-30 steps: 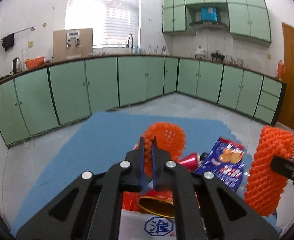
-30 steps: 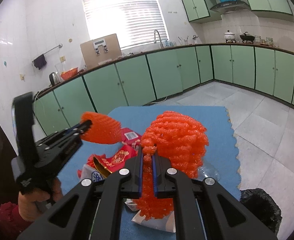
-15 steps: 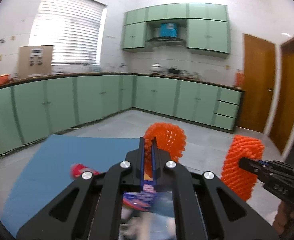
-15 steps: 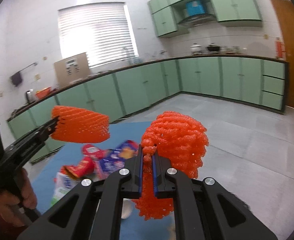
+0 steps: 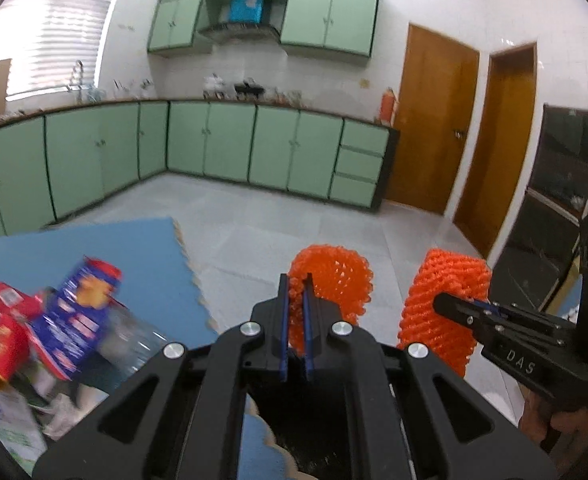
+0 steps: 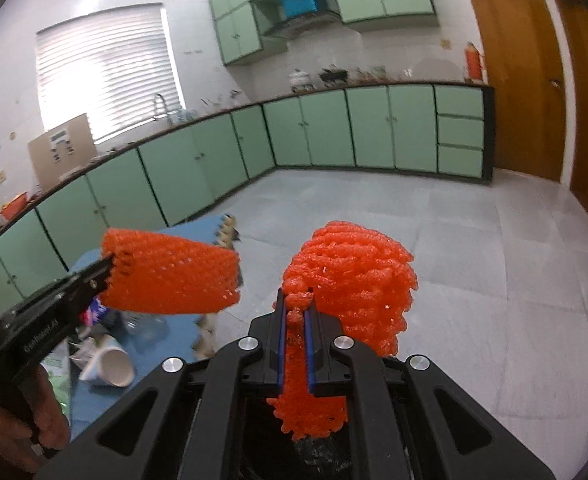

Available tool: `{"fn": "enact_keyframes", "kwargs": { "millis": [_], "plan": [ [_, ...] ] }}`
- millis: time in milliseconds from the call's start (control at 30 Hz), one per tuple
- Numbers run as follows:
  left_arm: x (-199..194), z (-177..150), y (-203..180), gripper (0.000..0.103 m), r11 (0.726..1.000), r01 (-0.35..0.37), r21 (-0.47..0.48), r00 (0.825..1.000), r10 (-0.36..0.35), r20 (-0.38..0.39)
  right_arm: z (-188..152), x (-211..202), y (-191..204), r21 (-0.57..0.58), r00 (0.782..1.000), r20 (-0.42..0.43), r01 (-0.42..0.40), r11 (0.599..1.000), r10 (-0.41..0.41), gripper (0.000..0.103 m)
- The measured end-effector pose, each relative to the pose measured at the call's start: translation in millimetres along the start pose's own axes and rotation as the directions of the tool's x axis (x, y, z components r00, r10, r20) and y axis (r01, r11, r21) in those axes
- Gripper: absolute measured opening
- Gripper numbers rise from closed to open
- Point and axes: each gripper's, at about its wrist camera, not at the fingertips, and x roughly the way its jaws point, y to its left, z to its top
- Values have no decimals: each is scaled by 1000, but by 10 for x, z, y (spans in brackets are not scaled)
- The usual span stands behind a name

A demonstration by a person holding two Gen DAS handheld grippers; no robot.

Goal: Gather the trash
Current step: 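Carry both orange mesh sleeves over the bin and open both tools, then return the left tool to the table and grasp the red-gold paper hat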

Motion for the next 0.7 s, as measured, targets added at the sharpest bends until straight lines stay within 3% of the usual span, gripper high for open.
{"fn": "enact_keyframes", "kwargs": {
  "millis": [167, 233, 300, 367, 433, 500, 700],
  "plan": [
    [236, -189, -20, 7, 1000, 18, 12, 997, -17, -74, -102, 123, -180, 15, 999, -34, 26, 1000, -26, 9],
    [300, -214, 0, 14, 999, 35, 9, 994, -34, -100, -117, 180, -197, 17, 998, -45, 34, 999, -33, 13],
    [371, -238, 43, 35, 999, 43, 2, 992, -42, -120, -139, 250, -235, 19, 997, -62, 52, 998, -51, 15],
    [385, -250, 34, 41, 999, 43, -1, 991, -43, -124, -154, 275, -266, 31, 996, -73, 57, 998, -54, 18],
    [376, -245, 33, 43, 999, 36, 0, 992, -36, -125, -158, 293, -291, 39, 995, -78, 66, 997, -63, 23],
    [374, -254, 71, 45, 999, 32, -7, 991, -33, -128, -131, 304, -279, 33, 994, -80, 73, 997, -71, 40],
    [302, -149, 124, 50, 1000, -1, -4, 994, 1, -108, -72, 265, -244, 22, 996, -56, 69, 997, -67, 42]
  ]
}}
